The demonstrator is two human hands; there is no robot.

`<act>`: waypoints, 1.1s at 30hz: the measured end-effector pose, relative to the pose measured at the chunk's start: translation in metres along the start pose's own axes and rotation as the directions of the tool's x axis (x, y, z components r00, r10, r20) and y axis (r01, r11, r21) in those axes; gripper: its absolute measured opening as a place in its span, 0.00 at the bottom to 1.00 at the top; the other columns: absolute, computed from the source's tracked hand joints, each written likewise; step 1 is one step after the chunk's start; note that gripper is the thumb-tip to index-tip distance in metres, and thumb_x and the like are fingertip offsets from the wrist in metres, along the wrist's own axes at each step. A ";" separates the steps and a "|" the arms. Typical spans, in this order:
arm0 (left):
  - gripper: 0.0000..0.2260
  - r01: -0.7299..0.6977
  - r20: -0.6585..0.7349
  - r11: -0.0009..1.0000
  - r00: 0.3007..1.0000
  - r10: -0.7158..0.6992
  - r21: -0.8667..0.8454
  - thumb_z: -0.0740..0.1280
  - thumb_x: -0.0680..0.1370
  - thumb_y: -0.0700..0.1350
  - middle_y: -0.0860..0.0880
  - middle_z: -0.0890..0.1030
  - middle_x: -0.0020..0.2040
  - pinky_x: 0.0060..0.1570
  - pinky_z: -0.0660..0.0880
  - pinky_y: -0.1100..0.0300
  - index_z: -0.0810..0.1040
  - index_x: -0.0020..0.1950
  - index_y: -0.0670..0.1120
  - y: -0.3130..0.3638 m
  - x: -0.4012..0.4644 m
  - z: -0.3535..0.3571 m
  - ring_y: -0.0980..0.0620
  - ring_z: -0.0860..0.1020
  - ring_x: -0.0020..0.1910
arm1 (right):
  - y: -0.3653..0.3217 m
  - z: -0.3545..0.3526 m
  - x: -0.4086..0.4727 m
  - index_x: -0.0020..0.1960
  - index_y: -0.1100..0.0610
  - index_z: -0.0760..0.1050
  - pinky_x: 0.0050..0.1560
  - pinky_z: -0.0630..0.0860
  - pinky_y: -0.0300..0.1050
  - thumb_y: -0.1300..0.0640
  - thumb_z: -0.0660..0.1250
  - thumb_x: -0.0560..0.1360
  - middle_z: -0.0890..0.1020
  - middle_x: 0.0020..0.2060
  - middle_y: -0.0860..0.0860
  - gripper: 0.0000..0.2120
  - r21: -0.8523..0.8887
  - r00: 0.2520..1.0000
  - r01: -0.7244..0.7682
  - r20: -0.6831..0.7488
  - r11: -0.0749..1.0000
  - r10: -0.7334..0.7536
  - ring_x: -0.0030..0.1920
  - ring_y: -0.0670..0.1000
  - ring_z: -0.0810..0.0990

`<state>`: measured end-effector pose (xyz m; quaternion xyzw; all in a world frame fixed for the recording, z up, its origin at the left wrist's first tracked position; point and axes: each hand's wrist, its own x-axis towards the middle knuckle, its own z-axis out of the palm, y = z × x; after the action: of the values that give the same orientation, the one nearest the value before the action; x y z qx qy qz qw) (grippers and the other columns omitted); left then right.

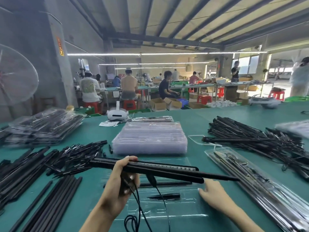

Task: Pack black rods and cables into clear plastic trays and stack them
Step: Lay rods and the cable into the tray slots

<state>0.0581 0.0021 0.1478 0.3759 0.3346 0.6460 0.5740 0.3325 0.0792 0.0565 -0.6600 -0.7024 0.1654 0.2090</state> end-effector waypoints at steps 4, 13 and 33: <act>0.10 0.029 -0.023 0.999 0.999 -0.029 -0.014 0.66 0.68 0.53 0.48 0.76 0.30 0.27 0.73 0.62 0.84 0.39 0.49 -0.012 -0.001 -0.002 0.55 0.75 0.26 | -0.021 -0.007 -0.012 0.41 0.47 0.70 0.43 0.71 0.43 0.49 0.62 0.78 0.74 0.38 0.46 0.07 -0.106 0.982 -0.008 -0.190 0.994 -0.012 0.45 0.53 0.76; 0.09 0.122 0.018 0.989 0.992 -0.121 -0.081 0.68 0.66 0.51 0.47 0.73 0.28 0.24 0.72 0.61 0.83 0.42 0.49 -0.016 0.006 0.014 0.53 0.72 0.23 | -0.135 0.024 -0.055 0.68 0.44 0.65 0.56 0.74 0.36 0.28 0.71 0.58 0.79 0.59 0.39 0.44 0.892 0.796 -0.060 0.313 0.448 -0.517 0.58 0.39 0.78; 0.18 0.177 -0.206 0.938 0.948 -0.244 -0.300 0.56 0.81 0.53 0.47 0.67 0.26 0.20 0.68 0.65 0.81 0.53 0.44 -0.017 0.025 -0.068 0.53 0.67 0.20 | -0.041 -0.069 -0.015 0.61 0.78 0.60 0.35 0.58 0.51 0.55 0.43 0.85 0.61 0.29 0.54 0.24 0.753 0.720 -0.271 -0.255 -0.599 -0.645 0.28 0.50 0.58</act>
<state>0.0054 0.0290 0.1022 0.1728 0.3462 0.6614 0.6425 0.3334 0.0586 0.1351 0.1697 -0.3388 0.7822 0.4945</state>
